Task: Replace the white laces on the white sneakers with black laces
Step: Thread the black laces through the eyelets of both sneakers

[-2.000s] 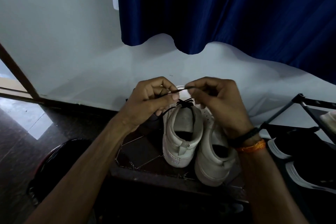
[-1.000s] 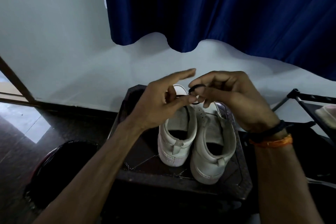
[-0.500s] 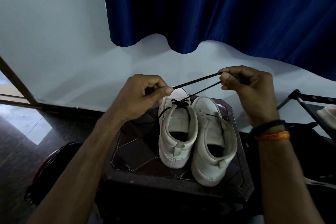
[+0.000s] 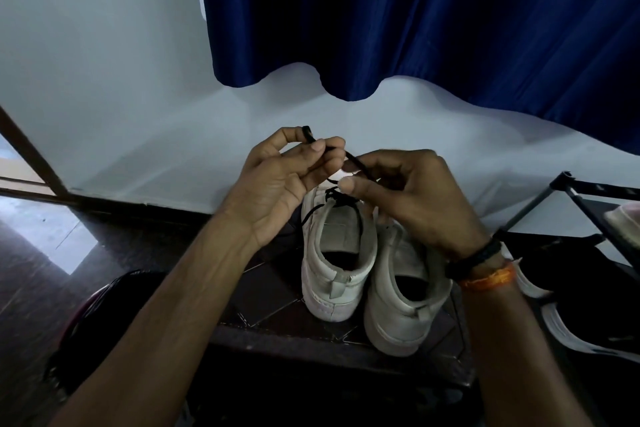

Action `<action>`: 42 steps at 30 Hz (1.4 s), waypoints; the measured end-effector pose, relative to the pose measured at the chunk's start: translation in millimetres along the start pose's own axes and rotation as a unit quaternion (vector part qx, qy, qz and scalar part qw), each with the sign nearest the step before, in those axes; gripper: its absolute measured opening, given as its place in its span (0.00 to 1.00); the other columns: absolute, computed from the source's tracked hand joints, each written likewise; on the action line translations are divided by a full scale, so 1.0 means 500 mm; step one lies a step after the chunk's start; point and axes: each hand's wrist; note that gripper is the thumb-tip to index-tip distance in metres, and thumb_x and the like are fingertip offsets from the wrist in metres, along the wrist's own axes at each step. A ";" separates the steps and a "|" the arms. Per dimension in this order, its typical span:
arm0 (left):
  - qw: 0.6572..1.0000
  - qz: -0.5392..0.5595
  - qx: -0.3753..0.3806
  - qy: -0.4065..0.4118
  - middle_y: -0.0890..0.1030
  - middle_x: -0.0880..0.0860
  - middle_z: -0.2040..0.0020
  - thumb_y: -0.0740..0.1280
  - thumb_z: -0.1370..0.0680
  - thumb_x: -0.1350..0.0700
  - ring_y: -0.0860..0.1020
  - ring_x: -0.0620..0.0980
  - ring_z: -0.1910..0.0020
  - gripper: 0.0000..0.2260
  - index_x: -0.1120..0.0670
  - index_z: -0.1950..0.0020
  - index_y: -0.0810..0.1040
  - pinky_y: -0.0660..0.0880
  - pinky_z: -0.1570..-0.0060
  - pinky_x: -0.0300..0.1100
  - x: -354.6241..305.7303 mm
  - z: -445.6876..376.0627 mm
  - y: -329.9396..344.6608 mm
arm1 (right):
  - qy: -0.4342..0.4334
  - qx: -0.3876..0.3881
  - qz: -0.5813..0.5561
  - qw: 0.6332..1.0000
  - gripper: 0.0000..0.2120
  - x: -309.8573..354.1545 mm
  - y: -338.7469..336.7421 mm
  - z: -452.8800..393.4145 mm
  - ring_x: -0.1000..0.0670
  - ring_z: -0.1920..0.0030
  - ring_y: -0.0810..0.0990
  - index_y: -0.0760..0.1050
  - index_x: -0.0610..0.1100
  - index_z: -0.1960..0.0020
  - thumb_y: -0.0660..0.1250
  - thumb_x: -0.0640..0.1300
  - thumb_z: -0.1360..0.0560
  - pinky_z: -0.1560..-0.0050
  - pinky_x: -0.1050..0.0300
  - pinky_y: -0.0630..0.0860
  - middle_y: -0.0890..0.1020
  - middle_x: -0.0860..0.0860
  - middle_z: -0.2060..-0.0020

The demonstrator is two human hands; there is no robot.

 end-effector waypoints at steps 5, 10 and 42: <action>0.999 0.030 -0.035 0.005 0.84 0.65 0.50 0.65 0.22 0.70 0.84 0.55 0.52 0.09 0.57 0.51 0.69 0.81 0.51 0.42 -0.002 -0.001 -0.002 | -0.002 -0.019 -0.083 0.996 0.08 -0.011 0.004 -0.009 0.49 0.71 0.81 0.85 0.43 0.46 0.71 0.44 0.22 0.71 0.57 0.76 0.86 0.46 0.62; 0.998 0.025 -0.053 0.009 0.84 0.65 0.51 0.65 0.22 0.71 0.84 0.57 0.52 0.10 0.57 0.50 0.70 0.81 0.52 0.42 -0.001 -0.003 -0.009 | -0.009 0.003 -0.098 0.995 0.12 -0.019 -0.018 -0.008 0.45 0.66 0.83 0.80 0.40 0.37 0.64 0.38 0.19 0.65 0.55 0.79 0.85 0.44 0.60; 0.829 -0.532 0.006 0.171 0.83 0.43 0.64 0.74 0.24 0.58 0.70 0.44 0.74 0.03 0.52 0.56 0.82 0.66 0.70 0.30 0.054 -0.003 -0.006 | 0.069 -0.115 0.052 0.990 0.18 -0.024 0.011 -0.015 0.59 0.69 0.77 0.85 0.49 0.60 0.69 0.63 0.26 0.65 0.66 0.70 0.83 0.56 0.69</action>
Point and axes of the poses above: each hand's wrist, its own z-axis away from the middle knuckle, its own y-axis out of the palm, x = y × z
